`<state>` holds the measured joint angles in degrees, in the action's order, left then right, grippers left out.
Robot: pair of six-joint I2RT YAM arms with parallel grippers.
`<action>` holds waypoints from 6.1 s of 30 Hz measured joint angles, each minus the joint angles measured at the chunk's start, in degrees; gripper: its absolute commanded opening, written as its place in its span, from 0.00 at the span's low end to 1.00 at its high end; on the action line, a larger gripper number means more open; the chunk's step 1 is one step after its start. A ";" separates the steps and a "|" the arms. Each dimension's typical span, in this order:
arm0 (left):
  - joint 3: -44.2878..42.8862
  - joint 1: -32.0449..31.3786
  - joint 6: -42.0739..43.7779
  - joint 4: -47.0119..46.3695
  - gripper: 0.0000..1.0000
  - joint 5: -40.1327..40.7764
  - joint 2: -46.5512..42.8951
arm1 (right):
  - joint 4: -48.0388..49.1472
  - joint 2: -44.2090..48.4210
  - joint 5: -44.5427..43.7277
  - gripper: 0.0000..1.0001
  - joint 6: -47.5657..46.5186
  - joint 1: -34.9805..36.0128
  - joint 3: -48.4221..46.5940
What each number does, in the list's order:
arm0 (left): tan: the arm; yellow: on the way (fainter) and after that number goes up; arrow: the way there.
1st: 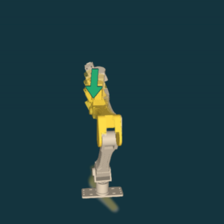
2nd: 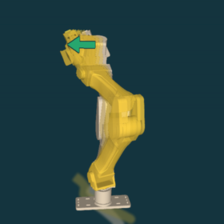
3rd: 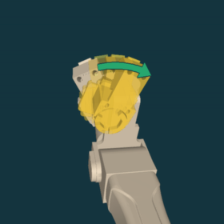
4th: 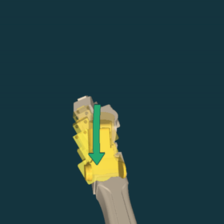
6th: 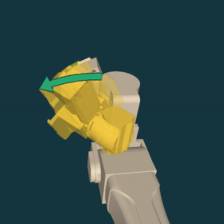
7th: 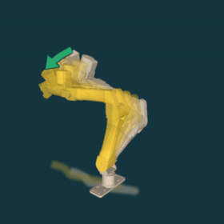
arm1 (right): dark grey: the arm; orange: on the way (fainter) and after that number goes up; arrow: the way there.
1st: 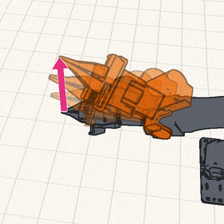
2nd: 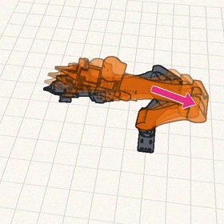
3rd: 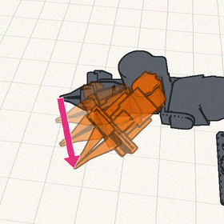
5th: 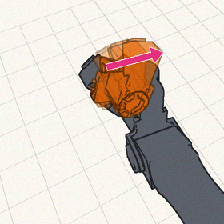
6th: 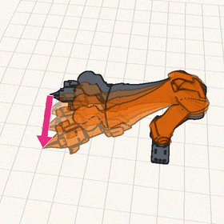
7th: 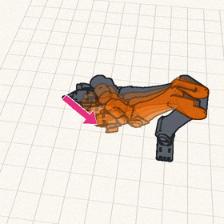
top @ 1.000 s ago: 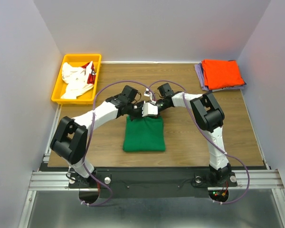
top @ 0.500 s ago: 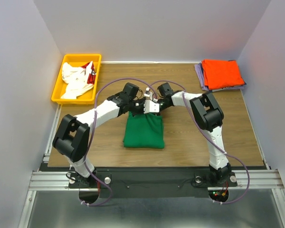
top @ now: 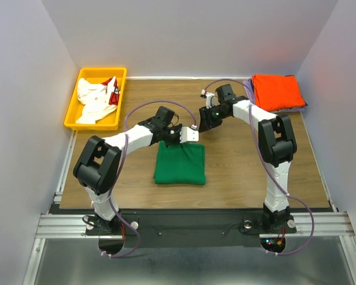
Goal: Fold and stack the t-shirts
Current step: Fold the tshirt
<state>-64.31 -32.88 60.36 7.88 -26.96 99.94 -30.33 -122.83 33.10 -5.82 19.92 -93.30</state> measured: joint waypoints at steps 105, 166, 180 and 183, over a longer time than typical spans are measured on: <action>-7.23 23.41 -19.93 7.54 0.00 -14.49 9.68 | -9.05 0.31 0.48 0.01 -1.70 -0.31 -2.62; 8.20 28.85 -100.91 -51.89 0.98 -34.84 7.30 | 13.09 -0.94 19.96 1.00 31.04 -4.63 1.73; 13.03 21.05 -101.31 -51.58 0.98 -38.12 7.21 | 38.36 8.81 24.57 1.00 53.33 -2.58 26.67; 12.94 21.73 -100.10 -49.72 0.97 -37.22 11.32 | 40.65 4.70 24.74 1.00 55.17 -2.32 28.11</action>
<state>-51.37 -11.16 -39.75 -41.85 -64.18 111.26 10.33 -118.13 57.84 49.34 17.61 -65.19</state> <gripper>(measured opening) 0.974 0.998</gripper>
